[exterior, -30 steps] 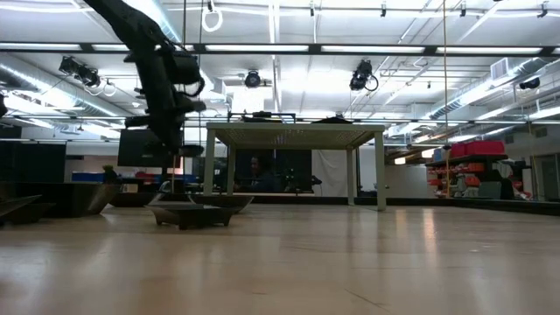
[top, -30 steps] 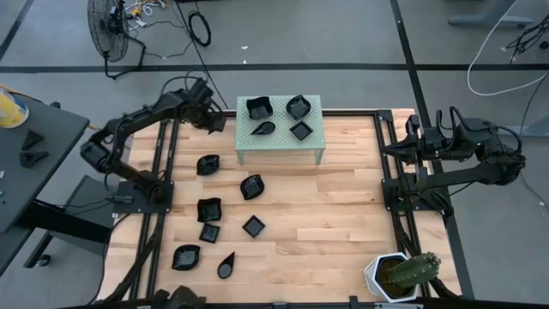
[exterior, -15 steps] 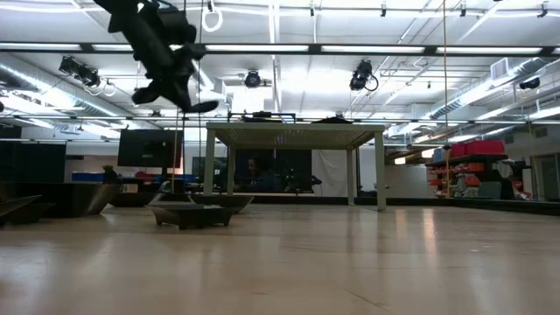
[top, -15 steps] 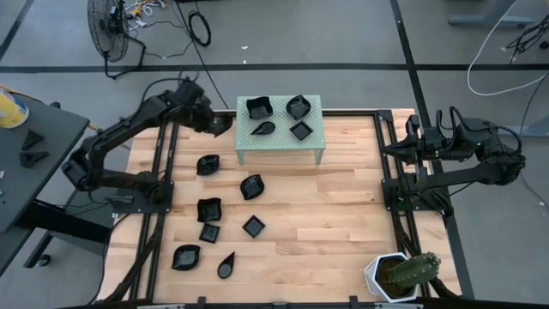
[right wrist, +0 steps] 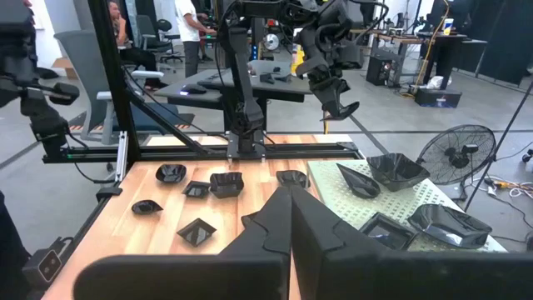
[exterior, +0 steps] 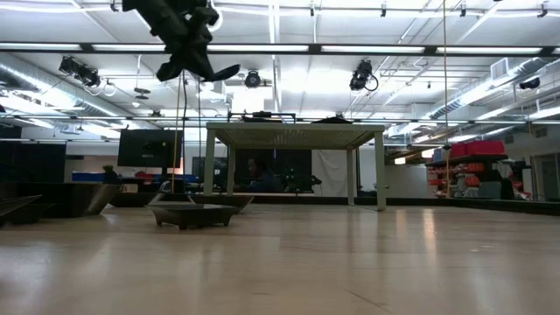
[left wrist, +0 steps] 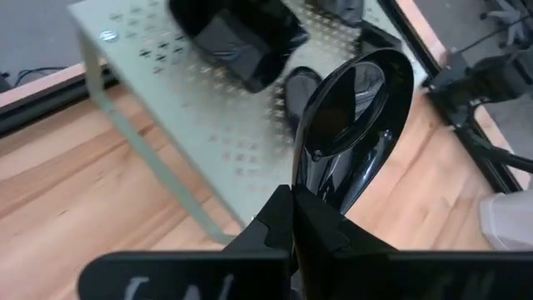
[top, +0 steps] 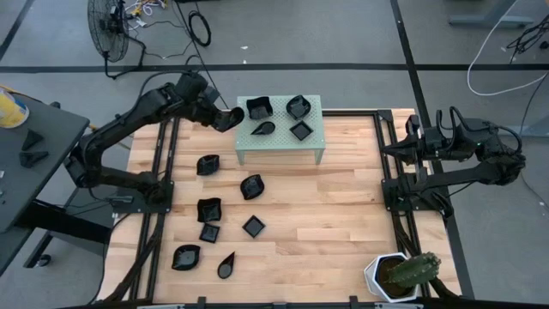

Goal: Pick & Place Mini shaped plates
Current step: Stack the drop shaped plate on top of the drop shaped plate on the shelf

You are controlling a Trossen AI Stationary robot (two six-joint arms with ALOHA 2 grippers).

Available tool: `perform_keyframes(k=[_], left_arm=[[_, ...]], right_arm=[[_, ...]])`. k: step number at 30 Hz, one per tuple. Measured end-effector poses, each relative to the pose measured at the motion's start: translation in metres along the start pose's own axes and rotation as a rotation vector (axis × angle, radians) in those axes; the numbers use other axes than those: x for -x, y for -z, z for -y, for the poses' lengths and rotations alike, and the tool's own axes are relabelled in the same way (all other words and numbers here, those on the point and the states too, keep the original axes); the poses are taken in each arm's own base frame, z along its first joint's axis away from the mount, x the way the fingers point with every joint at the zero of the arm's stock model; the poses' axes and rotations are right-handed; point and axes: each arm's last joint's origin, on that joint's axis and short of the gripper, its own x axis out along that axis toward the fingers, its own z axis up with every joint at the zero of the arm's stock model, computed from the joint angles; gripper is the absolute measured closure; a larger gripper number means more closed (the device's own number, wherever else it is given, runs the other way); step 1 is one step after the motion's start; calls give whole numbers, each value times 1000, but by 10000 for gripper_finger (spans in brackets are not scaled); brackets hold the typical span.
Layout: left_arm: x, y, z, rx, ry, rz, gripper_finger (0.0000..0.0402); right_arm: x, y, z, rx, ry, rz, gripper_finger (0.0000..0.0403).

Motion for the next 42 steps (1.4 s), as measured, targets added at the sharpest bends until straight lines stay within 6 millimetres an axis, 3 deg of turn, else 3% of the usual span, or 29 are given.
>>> perform_keyframes(k=[9, 17, 28, 34, 42], left_arm=[[-8, -34, 20, -77, 51, -1, 398], [-35, -51, 28, -143, 81, -82, 396], [-78, -45, 19, -112, 91, -262, 394], [-91, -43, 18, -117, 85, -297, 389], [-94, -42, 21, -153, 33, -274, 387]], right_arm=[[0, 0, 0, 0, 1, 0, 399], [0, 0, 0, 0, 0, 0, 399], [0, 0, 0, 0, 1, 0, 399], [0, 0, 0, 0, 0, 0, 399], [0, 0, 0, 0, 1, 0, 399]])
